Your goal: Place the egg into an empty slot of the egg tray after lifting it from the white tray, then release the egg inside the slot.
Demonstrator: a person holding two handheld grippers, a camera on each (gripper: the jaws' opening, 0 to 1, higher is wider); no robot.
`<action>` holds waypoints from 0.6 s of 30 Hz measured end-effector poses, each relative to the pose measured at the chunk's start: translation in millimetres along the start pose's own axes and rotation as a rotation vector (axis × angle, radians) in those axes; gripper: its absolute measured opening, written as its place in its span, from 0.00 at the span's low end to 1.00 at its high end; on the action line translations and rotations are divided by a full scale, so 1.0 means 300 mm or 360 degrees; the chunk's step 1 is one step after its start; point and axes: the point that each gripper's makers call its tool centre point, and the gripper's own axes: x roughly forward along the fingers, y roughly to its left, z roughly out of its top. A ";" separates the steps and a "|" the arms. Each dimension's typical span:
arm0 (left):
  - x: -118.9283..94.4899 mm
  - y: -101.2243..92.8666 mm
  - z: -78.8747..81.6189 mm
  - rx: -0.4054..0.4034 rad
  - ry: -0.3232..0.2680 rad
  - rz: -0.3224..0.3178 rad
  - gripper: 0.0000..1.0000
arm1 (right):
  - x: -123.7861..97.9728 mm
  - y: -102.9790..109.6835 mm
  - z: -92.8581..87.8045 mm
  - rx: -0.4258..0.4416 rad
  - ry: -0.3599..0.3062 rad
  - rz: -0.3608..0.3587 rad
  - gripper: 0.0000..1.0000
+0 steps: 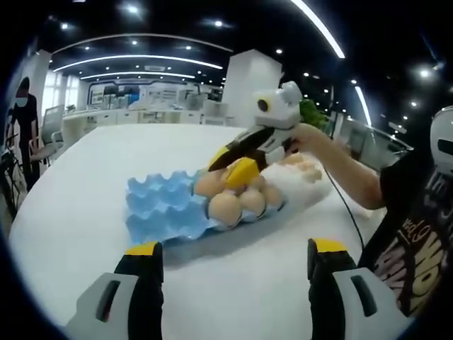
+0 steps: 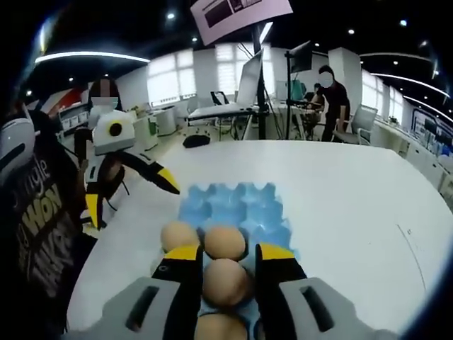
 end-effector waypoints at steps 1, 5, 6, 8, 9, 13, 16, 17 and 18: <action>0.003 -0.004 0.001 0.0004 0.0000 -0.0006 0.85 | -0.012 -0.004 -0.004 -0.0001 -0.0002 -0.0010 0.30; 0.014 -0.009 0.000 0.0006 0.0007 -0.0014 0.85 | -0.046 -0.019 -0.010 0.0006 -0.0009 -0.0041 0.30; 0.015 -0.009 0.000 0.0006 0.0008 -0.0015 0.85 | -0.050 -0.021 -0.011 0.0007 -0.0009 -0.0046 0.30; 0.017 -0.011 -0.001 0.0006 0.0010 -0.0017 0.85 | -0.056 -0.024 -0.012 0.0007 -0.0010 -0.0053 0.30; 0.018 -0.011 -0.001 0.0007 0.0011 -0.0019 0.85 | -0.058 -0.026 -0.013 0.0008 -0.0010 -0.0055 0.30; 0.021 -0.015 -0.002 0.0007 0.0017 -0.0023 0.85 | -0.099 -0.036 -0.021 0.0000 -0.0003 -0.0075 0.30; 0.020 -0.015 0.002 0.0008 0.0016 -0.0015 0.85 | -0.164 -0.070 -0.019 -0.0009 -0.0029 -0.0142 0.30; 0.021 -0.016 0.003 0.0009 0.0015 -0.0015 0.85 | -0.176 -0.076 -0.022 -0.0005 -0.0032 -0.0152 0.30; 0.021 -0.017 0.003 0.0011 0.0015 -0.0016 0.85 | -0.187 -0.082 -0.025 -0.0005 -0.0034 -0.0166 0.30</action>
